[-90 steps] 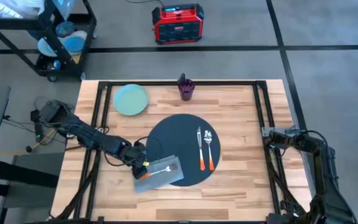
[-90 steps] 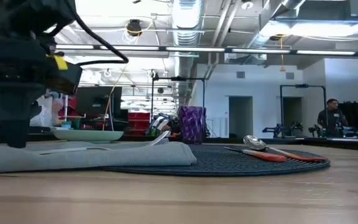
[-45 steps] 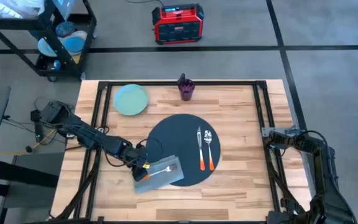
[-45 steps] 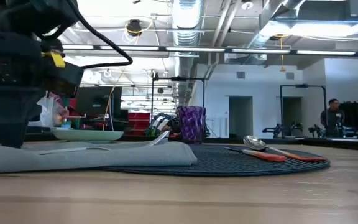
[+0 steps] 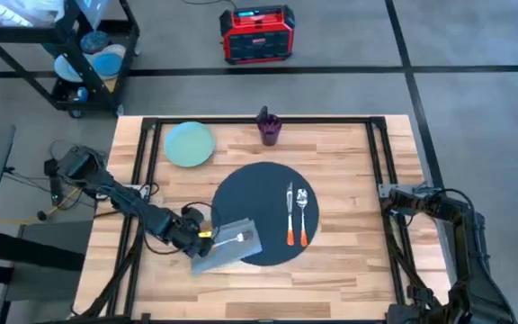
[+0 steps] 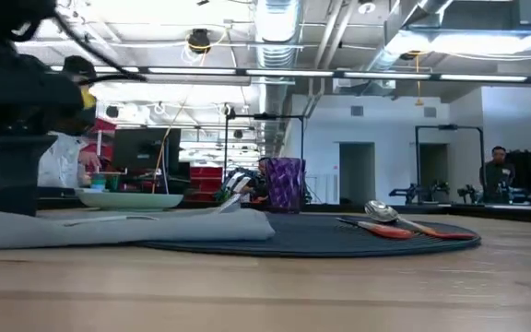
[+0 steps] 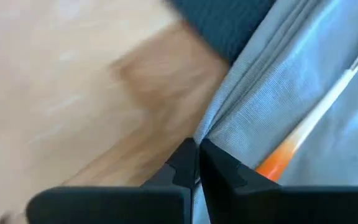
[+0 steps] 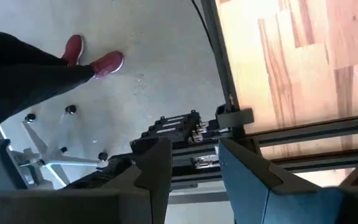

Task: Set table place
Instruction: Adjust the table napkin, then adjust the orange fork on the table napkin

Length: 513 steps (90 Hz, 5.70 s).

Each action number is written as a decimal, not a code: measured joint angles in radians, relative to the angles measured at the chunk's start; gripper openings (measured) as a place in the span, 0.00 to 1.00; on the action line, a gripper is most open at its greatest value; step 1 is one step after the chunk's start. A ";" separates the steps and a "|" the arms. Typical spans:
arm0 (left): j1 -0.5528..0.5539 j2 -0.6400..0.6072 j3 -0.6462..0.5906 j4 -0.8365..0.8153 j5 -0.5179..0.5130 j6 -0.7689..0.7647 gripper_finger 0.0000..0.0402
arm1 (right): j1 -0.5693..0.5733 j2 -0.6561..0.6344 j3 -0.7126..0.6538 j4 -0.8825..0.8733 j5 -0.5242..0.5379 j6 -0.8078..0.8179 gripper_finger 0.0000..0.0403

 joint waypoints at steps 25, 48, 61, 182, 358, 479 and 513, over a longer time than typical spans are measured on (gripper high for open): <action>-0.178 0.001 -0.002 -0.149 -0.154 -0.538 0.00 | 0.000 0.000 0.000 -0.018 0.000 -0.020 0.29; -0.172 0.010 0.006 -0.134 -0.176 -0.616 0.00 | 0.000 0.000 0.000 -0.018 0.003 -0.022 0.29; -0.088 0.047 0.006 -0.008 -0.315 -0.615 0.00 | -0.005 0.000 0.000 -0.018 0.006 -0.022 0.29; 0.022 0.400 0.622 0.067 -0.564 -0.162 0.00 | 0.013 0.000 0.000 0.014 0.092 -0.023 0.29; 0.299 0.401 0.755 0.009 0.187 0.138 0.39 | 0.068 0.000 0.000 0.007 0.109 -0.024 0.29; 0.372 0.509 0.824 0.000 0.230 -0.228 0.21 | 0.114 0.000 0.000 -0.023 0.214 0.037 0.29; 0.396 0.509 0.824 -0.069 0.266 -0.152 0.24 | 0.120 0.000 0.000 -0.023 0.214 0.032 0.29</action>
